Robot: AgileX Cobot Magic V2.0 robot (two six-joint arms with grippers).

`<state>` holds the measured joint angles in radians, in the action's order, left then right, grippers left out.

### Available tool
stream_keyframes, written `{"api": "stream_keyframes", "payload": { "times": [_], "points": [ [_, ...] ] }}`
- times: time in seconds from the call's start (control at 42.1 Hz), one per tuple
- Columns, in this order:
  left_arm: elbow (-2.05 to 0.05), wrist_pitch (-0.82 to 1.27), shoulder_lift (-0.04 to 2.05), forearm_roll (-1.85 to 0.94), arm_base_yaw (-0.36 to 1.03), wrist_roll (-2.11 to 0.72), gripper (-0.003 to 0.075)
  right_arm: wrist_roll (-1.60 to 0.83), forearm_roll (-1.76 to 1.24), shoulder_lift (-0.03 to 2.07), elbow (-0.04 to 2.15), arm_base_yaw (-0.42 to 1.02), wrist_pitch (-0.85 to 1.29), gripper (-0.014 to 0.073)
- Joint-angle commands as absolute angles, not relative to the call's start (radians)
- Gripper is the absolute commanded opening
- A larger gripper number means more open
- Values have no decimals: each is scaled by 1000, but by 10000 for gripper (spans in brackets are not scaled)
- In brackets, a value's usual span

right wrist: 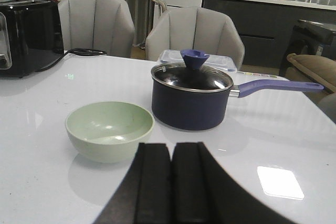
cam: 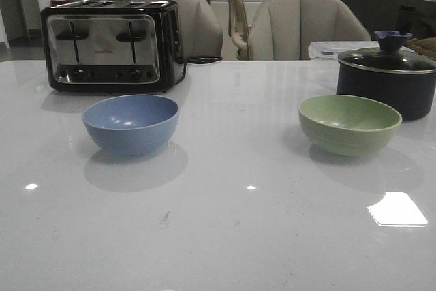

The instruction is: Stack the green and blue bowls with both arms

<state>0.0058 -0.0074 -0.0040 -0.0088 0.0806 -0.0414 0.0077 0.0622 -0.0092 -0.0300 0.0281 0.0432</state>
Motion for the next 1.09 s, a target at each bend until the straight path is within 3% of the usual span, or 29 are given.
{"api": "stream_keyframes", "payload": {
  "times": [0.0,0.713,0.856,1.07],
  "points": [
    [26,-98,-25,-13,77,-38,101,0,65,-30,-27,28,-51,34],
    [24,-130,-25,-9,77,-38,101,0,58,-30,-16,28,-60,34],
    [-35,-191,-25,-14,77,-36,101,0,29,-30,91,28,17,34],
    [-312,-27,23,-16,77,-36,101,0,30,27,359,28,218,34]
  ]
}}
